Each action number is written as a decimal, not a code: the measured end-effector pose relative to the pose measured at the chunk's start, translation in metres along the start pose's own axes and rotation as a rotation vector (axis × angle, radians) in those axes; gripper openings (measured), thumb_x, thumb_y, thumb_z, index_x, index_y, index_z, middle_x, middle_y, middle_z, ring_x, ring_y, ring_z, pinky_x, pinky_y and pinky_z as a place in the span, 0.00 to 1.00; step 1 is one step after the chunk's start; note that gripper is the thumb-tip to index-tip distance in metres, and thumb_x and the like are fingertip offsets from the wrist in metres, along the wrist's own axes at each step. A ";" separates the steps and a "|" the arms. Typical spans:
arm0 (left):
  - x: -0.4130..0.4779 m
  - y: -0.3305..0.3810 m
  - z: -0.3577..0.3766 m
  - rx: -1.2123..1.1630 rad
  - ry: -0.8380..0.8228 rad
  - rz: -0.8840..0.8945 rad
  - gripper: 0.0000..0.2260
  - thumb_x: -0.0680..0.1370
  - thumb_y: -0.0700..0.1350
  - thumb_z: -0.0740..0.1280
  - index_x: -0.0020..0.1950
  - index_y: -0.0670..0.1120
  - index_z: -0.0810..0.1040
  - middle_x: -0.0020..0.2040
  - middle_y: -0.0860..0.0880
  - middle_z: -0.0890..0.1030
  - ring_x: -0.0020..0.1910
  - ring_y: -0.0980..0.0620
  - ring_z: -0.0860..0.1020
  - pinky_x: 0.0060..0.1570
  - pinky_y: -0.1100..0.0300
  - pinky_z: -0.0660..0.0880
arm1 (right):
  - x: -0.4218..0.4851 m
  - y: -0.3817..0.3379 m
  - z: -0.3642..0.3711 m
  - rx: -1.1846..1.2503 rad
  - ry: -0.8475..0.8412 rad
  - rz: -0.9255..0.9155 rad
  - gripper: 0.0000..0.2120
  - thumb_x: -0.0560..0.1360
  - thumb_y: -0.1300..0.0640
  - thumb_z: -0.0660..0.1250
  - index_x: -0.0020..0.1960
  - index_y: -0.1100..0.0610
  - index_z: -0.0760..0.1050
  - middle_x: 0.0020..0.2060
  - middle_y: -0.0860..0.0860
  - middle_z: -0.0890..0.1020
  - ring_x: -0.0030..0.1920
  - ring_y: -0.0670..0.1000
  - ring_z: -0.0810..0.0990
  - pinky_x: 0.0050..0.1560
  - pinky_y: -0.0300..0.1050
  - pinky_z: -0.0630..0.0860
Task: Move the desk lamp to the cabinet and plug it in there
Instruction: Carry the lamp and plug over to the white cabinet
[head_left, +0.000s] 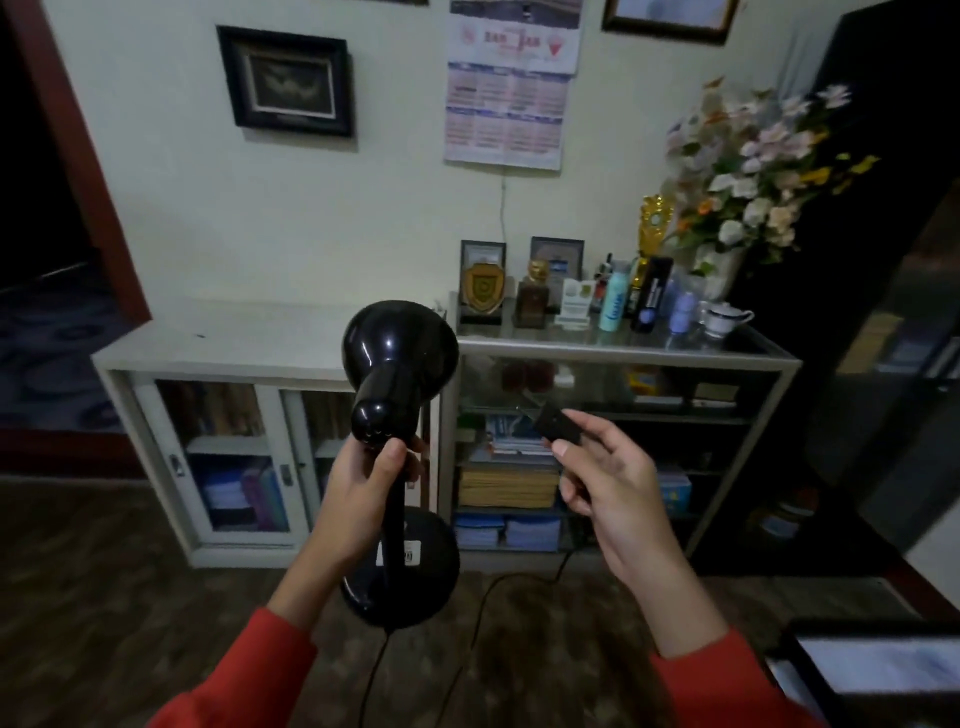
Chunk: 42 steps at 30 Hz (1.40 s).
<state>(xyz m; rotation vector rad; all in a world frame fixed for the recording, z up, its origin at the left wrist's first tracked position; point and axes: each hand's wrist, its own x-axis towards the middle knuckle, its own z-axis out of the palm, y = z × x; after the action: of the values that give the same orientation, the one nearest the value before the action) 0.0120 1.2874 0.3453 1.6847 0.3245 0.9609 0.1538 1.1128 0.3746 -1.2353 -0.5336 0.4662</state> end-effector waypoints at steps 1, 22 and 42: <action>0.013 -0.008 -0.009 0.004 0.013 -0.009 0.35 0.66 0.71 0.62 0.54 0.41 0.75 0.43 0.47 0.81 0.40 0.53 0.80 0.41 0.67 0.78 | 0.017 0.004 0.009 0.006 -0.010 0.006 0.12 0.74 0.64 0.68 0.52 0.50 0.79 0.41 0.49 0.85 0.24 0.45 0.71 0.22 0.34 0.68; 0.321 -0.140 -0.203 -0.069 0.043 -0.018 0.23 0.70 0.58 0.61 0.54 0.42 0.74 0.45 0.46 0.80 0.39 0.53 0.78 0.44 0.57 0.74 | 0.322 0.079 0.232 0.020 0.002 -0.070 0.14 0.73 0.64 0.68 0.51 0.46 0.79 0.43 0.50 0.85 0.27 0.44 0.73 0.24 0.33 0.70; 0.596 -0.297 -0.230 -0.207 -0.092 -0.031 0.36 0.62 0.73 0.65 0.54 0.44 0.74 0.42 0.48 0.79 0.36 0.52 0.75 0.40 0.63 0.74 | 0.593 0.164 0.297 0.004 0.118 -0.060 0.14 0.73 0.66 0.68 0.51 0.48 0.78 0.40 0.50 0.86 0.25 0.43 0.73 0.22 0.33 0.67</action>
<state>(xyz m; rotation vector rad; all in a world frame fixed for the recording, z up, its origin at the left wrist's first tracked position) 0.2957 1.9318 0.3451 1.5246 0.1827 0.8613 0.4320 1.7367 0.3630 -1.2314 -0.4677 0.3409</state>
